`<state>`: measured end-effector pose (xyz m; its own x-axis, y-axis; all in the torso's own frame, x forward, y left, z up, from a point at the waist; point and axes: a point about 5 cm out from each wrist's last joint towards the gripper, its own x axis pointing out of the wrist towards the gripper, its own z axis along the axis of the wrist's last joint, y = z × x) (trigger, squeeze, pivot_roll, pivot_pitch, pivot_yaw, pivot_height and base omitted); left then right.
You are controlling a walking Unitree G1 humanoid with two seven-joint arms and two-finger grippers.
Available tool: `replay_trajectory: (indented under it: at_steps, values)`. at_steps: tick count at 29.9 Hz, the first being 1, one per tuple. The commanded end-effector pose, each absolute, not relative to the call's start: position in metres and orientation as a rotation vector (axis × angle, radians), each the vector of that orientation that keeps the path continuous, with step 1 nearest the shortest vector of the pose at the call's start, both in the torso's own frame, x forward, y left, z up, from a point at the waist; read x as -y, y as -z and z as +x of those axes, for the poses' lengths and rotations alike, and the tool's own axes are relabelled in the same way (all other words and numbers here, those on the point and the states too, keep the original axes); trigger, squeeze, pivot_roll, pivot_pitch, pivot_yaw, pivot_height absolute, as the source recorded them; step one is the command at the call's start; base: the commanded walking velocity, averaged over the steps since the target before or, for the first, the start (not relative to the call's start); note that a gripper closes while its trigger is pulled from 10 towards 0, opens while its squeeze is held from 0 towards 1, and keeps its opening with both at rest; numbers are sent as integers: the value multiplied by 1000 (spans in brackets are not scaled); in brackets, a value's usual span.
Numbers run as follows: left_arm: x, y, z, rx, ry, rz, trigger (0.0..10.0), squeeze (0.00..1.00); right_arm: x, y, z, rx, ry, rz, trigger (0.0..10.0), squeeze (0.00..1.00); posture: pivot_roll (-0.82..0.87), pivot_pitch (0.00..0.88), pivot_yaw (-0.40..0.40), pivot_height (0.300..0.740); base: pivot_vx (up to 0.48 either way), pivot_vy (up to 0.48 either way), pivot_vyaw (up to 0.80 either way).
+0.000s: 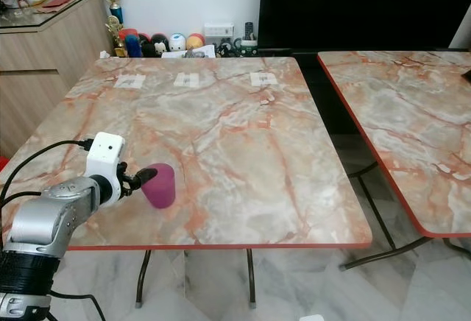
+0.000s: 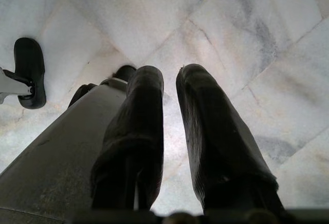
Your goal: Setting the table
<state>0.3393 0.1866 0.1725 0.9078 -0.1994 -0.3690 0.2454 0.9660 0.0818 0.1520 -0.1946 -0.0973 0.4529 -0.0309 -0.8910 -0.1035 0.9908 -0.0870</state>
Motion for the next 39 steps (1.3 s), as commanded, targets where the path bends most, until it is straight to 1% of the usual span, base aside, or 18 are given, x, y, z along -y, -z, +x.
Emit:
replay_trajectory:
  at_steps: [1,2,7,8,9,10,11,13,14,15,34,35,36,37,38,39]
  values:
    - [-186,-173,337,-371,229,135,2745,0,194,98,150,-1112,-43,-133,10000,0,72,0,19,740,0,0,0]
    - [-187,-173,337,-372,226,137,10000,0,194,98,150,-1112,-43,-132,10000,0,72,0,19,740,0,0,0]
    - [-188,-173,338,-375,219,135,9922,0,194,98,150,-1113,-42,-132,10000,0,74,0,19,740,0,0,0]
    - [-188,-173,338,-374,217,133,4980,0,194,98,150,-1113,-41,-132,10000,0,73,0,18,740,0,0,0]
    - [-188,-173,338,-374,217,133,4980,0,194,98,150,-1113,-41,-132,10000,0,73,0,18,740,0,0,0]
    - [-188,-173,338,-374,217,132,1216,0,194,98,150,-1114,-41,-132,10000,0,73,0,18,740,0,0,0]
    - [-188,-173,337,-375,217,132,0,0,194,98,150,-1115,-40,-132,10000,0,73,0,18,740,0,0,0]
    - [-188,-172,337,-378,217,133,0,0,194,98,150,-1117,-40,-132,10000,0,71,0,19,740,0,0,0]
    - [-188,-172,337,-379,215,138,2000,0,194,98,150,-1118,-40,-132,10000,0,71,0,18,740,0,0,0]
    - [-188,-171,337,-380,213,147,10000,0,194,98,150,-1118,-40,-132,10000,0,71,0,18,740,0,0,0]
    - [-188,-165,336,-401,223,173,10000,0,194,98,150,-1117,-40,-130,10000,0,70,0,20,740,0,0,0]
    - [-187,-165,336,-402,225,175,9882,0,194,98,150,-1117,-41,-130,10000,0,69,0,21,740,0,0,0]
    - [-187,-165,336,-402,227,176,9176,0,194,98,150,-1118,-41,-130,10000,0,69,0,21,740,0,0,0]
    - [-187,-165,336,-402,229,176,8706,0,194,98,150,-1118,-41,-130,10000,0,69,0,21,740,0,0,0]
    - [-187,-165,336,-402,229,176,8706,0,194,98,150,-1118,-41,-130,10000,0,69,0,21,740,0,0,0]
    - [-186,-165,336,-400,232,175,1647,0,194,98,150,-1118,-42,-130,10000,0,69,0,20,740,0,0,0]
